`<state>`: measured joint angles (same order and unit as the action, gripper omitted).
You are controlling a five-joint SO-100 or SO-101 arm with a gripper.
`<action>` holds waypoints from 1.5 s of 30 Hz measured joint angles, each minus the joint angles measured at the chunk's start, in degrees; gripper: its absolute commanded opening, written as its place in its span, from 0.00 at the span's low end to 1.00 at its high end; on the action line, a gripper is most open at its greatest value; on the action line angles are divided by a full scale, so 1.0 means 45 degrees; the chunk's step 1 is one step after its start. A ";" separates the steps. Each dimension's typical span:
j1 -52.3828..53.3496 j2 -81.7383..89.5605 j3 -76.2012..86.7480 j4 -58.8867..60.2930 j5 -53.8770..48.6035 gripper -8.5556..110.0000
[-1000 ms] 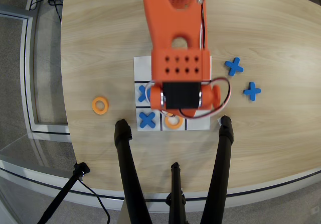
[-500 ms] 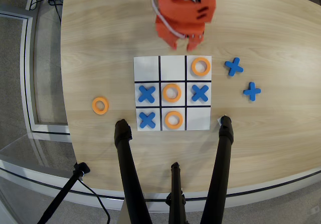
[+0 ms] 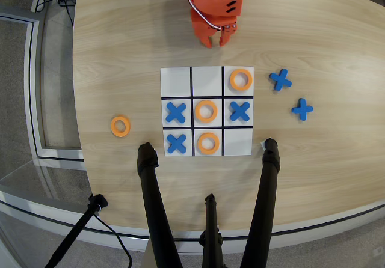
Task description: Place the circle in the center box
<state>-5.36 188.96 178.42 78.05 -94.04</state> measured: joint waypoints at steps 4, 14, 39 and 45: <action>0.0039 0.0645 0.0410 -0.0059 -0.0059 0.07; 0.1406 0.0723 0.0410 -0.0137 -0.0078 0.07; 2.3066 0.0977 0.0410 -0.0176 0.0078 0.07; 2.2988 0.0977 0.0410 -0.0176 0.0059 0.07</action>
<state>98.09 193.36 180.26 77.26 -93.78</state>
